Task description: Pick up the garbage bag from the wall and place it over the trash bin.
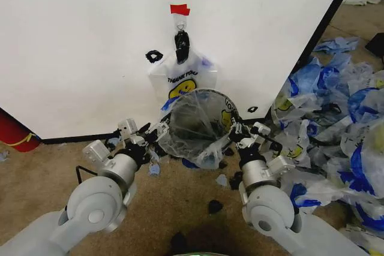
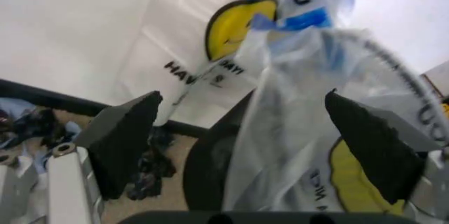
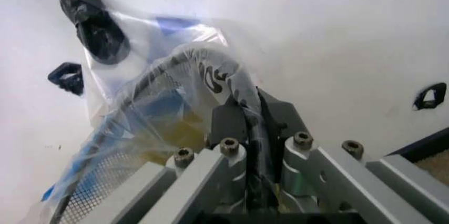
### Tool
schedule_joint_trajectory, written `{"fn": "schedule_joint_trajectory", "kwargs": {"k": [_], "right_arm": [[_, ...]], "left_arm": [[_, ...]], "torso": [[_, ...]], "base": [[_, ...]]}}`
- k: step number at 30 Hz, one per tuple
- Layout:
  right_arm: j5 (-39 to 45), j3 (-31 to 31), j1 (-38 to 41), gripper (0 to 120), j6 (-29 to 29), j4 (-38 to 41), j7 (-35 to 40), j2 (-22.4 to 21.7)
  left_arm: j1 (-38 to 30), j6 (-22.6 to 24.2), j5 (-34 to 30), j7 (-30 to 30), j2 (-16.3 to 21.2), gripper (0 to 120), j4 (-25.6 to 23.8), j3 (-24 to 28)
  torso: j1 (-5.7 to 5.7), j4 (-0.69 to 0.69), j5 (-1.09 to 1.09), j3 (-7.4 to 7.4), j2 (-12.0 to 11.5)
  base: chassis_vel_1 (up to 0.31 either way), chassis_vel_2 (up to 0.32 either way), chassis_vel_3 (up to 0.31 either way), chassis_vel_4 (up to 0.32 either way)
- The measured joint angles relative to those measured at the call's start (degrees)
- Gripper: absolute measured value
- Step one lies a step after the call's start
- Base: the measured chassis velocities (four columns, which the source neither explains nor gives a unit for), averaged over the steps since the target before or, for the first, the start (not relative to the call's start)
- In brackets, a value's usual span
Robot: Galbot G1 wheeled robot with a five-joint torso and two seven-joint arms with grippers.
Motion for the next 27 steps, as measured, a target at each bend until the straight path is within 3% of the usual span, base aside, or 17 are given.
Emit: {"fn": "schedule_joint_trajectory", "kwargs": {"k": [5,9,16,27], "right_arm": [[0.1,0.19,0.07,2,-0.06,0.04,0.05,-0.11],[0.1,0.23,0.17,2,-0.1,-0.25,0.09,-0.11],[-0.02,0.22,0.26,2,-0.22,-0.84,0.21,0.23],[-0.16,0.69,0.0,2,-0.24,-0.68,0.31,0.07]], "left_arm": [[0.31,-0.15,0.28,0.21,-0.61,93,0.45,0.16],[0.3,-0.37,0.42,0.39,-0.8,85,0.87,0.22],[0.35,-0.99,1.23,0.87,-1.09,54,2.25,0.57],[0.55,-1.06,1.73,0.94,-1.82,16,2.94,1.14]], "torso": [[0.0,0.0,0.0,0.0,0.0],[0.0,0.0,0.0,0.0,0.0],[0.0,-0.01,0.0,0.01,0.0],[0.0,-0.01,0.0,0.0,0.0]], "base": [[0.0,0.0,0.0,0.0],[0.0,0.0,0.0,0.0],[0.0,0.0,0.0,0.0],[0.0,0.0,0.0,0.0]]}}
